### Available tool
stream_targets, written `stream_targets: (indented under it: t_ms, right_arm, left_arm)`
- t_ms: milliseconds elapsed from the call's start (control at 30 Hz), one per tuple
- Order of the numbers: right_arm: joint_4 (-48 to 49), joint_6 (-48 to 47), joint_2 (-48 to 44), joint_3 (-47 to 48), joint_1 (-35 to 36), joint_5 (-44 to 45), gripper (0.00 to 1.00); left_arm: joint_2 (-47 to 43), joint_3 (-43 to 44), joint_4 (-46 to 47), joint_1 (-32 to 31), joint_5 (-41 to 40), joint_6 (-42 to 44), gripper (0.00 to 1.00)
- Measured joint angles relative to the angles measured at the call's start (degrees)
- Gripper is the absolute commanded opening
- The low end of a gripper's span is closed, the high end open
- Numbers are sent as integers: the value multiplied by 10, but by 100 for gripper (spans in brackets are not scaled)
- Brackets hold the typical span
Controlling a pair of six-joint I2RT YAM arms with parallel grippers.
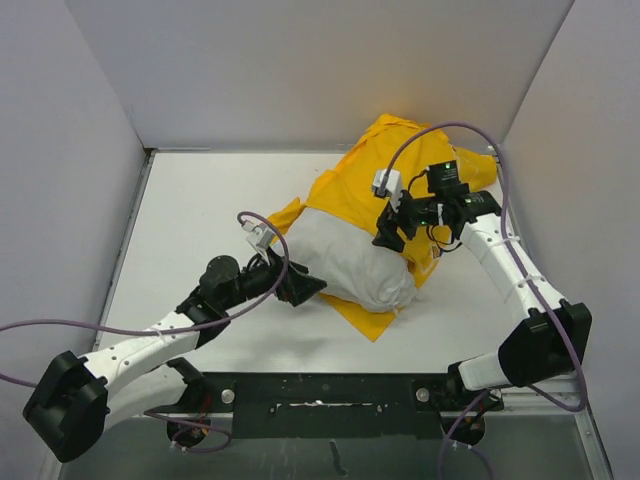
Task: Put the pillow into the pillowcase
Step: Stuff the pillow into the pillowcase.
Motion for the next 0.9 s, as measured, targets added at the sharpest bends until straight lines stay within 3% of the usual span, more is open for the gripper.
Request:
stream_targets:
  t_ms: [133, 233, 267, 367, 433, 533, 600, 733, 900]
  right_arm:
    - [5, 20, 33, 1, 33, 54, 63]
    - [7, 28, 49, 10, 50, 93, 52]
    - [9, 29, 54, 14, 53, 107, 45]
    - [12, 30, 69, 26, 59, 138, 10]
    - [8, 31, 78, 36, 59, 144, 0]
    - [-21, 22, 83, 57, 59, 118, 0]
    - [-54, -7, 82, 77, 59, 73, 0]
    - [-92, -64, 57, 92, 58, 5, 0]
    - [-107, -80, 19, 41, 4, -9, 0]
  left_arm:
    - [31, 26, -45, 65, 18, -64, 84]
    - [73, 38, -64, 68, 16, -98, 83]
    - [92, 43, -68, 68, 14, -108, 83]
    - [153, 69, -70, 68, 8, -125, 79]
    - [202, 98, -67, 68, 6, -133, 69]
    - [260, 138, -41, 68, 6, -132, 37]
    - [300, 163, -2, 68, 8, -123, 28]
    - [338, 172, 80, 53, 11, -92, 26]
    - [357, 171, 172, 0, 22, -37, 36]
